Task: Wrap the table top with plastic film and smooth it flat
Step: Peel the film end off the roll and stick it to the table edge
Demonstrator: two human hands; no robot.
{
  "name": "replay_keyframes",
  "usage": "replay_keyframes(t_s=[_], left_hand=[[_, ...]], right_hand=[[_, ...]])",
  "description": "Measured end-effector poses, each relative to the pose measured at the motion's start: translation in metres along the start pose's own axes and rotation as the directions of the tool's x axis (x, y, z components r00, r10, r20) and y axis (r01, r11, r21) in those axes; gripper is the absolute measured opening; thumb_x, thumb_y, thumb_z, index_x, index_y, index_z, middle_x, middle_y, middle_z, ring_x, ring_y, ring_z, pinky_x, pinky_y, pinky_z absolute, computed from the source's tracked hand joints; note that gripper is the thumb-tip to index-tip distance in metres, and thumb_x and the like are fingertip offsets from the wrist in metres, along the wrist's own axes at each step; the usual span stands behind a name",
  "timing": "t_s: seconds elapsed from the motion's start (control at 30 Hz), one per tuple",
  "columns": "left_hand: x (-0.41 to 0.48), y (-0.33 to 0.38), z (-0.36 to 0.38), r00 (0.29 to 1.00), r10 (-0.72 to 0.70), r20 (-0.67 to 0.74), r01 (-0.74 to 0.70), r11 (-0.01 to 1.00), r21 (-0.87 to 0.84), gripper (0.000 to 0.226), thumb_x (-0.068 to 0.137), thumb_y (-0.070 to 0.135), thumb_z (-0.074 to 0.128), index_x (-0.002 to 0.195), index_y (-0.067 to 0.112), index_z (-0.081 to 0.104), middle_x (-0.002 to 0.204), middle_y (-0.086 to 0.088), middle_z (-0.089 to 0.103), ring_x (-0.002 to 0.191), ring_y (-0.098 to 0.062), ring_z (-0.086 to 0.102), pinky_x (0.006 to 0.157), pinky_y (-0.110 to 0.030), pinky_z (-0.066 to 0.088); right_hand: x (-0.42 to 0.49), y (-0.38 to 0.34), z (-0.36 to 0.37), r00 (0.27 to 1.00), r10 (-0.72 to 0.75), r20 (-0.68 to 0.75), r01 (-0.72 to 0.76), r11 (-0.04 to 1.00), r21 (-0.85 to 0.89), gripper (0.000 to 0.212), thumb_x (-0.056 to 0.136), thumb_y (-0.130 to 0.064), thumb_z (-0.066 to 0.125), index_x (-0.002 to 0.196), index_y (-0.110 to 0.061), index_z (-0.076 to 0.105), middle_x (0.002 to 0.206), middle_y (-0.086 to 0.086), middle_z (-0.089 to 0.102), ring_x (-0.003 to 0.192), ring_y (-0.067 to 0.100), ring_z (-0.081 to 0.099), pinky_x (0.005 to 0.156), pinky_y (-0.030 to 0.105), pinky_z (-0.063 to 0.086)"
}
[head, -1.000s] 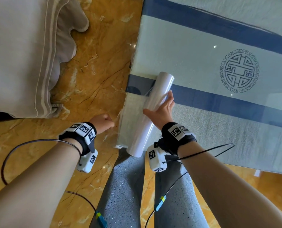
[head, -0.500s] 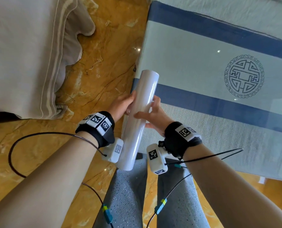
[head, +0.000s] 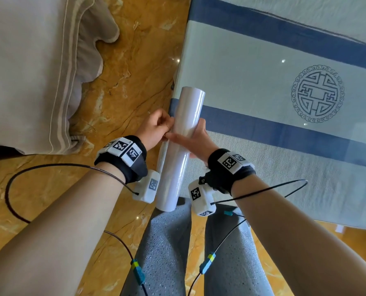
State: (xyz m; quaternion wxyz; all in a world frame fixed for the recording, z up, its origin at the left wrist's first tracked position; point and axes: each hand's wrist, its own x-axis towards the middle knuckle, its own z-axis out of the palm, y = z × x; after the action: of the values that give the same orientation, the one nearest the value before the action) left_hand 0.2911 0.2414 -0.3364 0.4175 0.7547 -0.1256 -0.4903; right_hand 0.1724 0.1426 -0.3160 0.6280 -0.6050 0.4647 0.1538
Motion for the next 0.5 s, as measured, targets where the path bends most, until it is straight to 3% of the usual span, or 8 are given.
replay_keyframes(t_s=[0.07,0.1,0.17,0.23,0.3,0.4,0.43,0.5], left_hand=[[0.003,0.001,-0.001,1.0,-0.002,0.001,0.002,0.997,0.076,0.013,0.097,0.017,0.051,0.084,0.017,0.049,0.075,-0.001,0.054,0.065,-0.013,0.055,0.061,-0.027,0.053],[0.004,0.001,-0.003,1.0,-0.014,-0.005,0.015,0.994,0.111,0.01,0.097,0.015,0.05,0.088,0.014,0.05,0.074,-0.002,0.053,0.064,-0.014,0.054,0.063,-0.03,0.053],[0.003,0.001,-0.006,0.999,-0.045,-0.018,0.047,0.994,0.104,0.006,0.097,0.014,0.048,0.092,0.012,0.05,0.077,-0.003,0.054,0.065,-0.016,0.055,0.068,-0.034,0.053],[0.001,0.003,-0.008,0.996,-0.086,0.029,0.086,0.996,-0.017,0.008,0.097,0.021,0.053,0.09,0.016,0.053,0.085,-0.003,0.059,0.075,-0.016,0.06,0.074,-0.034,0.054],[-0.002,0.007,-0.006,0.985,-0.126,0.12,0.14,0.983,-0.122,0.01,0.094,0.031,0.058,0.094,0.022,0.059,0.093,0.001,0.064,0.087,-0.014,0.063,0.08,-0.034,0.055],[-0.004,0.011,-0.002,0.976,-0.146,0.158,0.17,0.975,-0.145,0.009,0.092,0.03,0.06,0.1,0.028,0.064,0.097,0.004,0.066,0.091,-0.011,0.063,0.081,-0.033,0.056],[-0.003,0.012,-0.001,0.979,-0.14,0.15,0.16,0.979,-0.128,0.01,0.092,0.026,0.06,0.101,0.027,0.065,0.097,0.004,0.066,0.09,-0.01,0.064,0.079,-0.03,0.057],[-0.001,0.011,0.0,0.983,-0.12,0.137,0.128,0.99,-0.056,0.016,0.091,0.019,0.059,0.106,0.022,0.066,0.096,0.002,0.067,0.087,-0.008,0.064,0.071,-0.02,0.056]], right_hand=[[0.0,0.005,-0.002,1.0,-0.009,0.004,0.009,0.999,0.03,0.076,0.077,-0.038,0.083,0.124,-0.015,0.028,0.113,0.001,0.053,0.094,0.008,0.058,0.055,0.014,0.048],[0.0,0.007,-0.003,1.0,-0.015,0.002,0.015,0.999,0.031,0.078,0.076,-0.039,0.083,0.125,-0.018,0.026,0.11,-0.002,0.051,0.094,0.008,0.057,0.06,0.015,0.051],[-0.001,0.011,-0.003,1.0,-0.019,-0.009,0.019,1.0,-0.001,0.089,0.074,-0.043,0.084,0.134,-0.018,0.023,0.115,-0.001,0.049,0.106,0.016,0.056,0.081,0.031,0.056],[-0.001,0.016,-0.003,1.0,-0.024,-0.014,0.023,1.0,-0.011,0.094,0.073,-0.046,0.084,0.139,-0.018,0.023,0.124,0.004,0.051,0.113,0.021,0.057,0.091,0.042,0.054],[-0.001,0.02,-0.003,0.999,-0.039,-0.014,0.04,0.999,0.019,0.089,0.073,-0.046,0.084,0.135,-0.02,0.026,0.126,0.004,0.054,0.111,0.019,0.059,0.085,0.036,0.055],[0.001,0.02,-0.004,0.998,-0.053,-0.045,0.057,0.994,0.09,0.079,0.075,-0.041,0.084,0.129,-0.021,0.031,0.119,0.001,0.058,0.102,0.012,0.064,0.063,0.019,0.054],[0.001,0.02,-0.004,0.997,-0.049,-0.057,0.056,0.992,0.111,0.076,0.075,-0.04,0.084,0.126,-0.02,0.032,0.114,-0.001,0.059,0.097,0.01,0.066,0.059,0.019,0.055],[0.002,0.022,-0.006,0.997,-0.027,-0.067,0.036,0.99,0.137,0.075,0.075,-0.04,0.084,0.125,-0.021,0.032,0.109,-0.002,0.06,0.093,0.012,0.069,0.066,0.033,0.062]])
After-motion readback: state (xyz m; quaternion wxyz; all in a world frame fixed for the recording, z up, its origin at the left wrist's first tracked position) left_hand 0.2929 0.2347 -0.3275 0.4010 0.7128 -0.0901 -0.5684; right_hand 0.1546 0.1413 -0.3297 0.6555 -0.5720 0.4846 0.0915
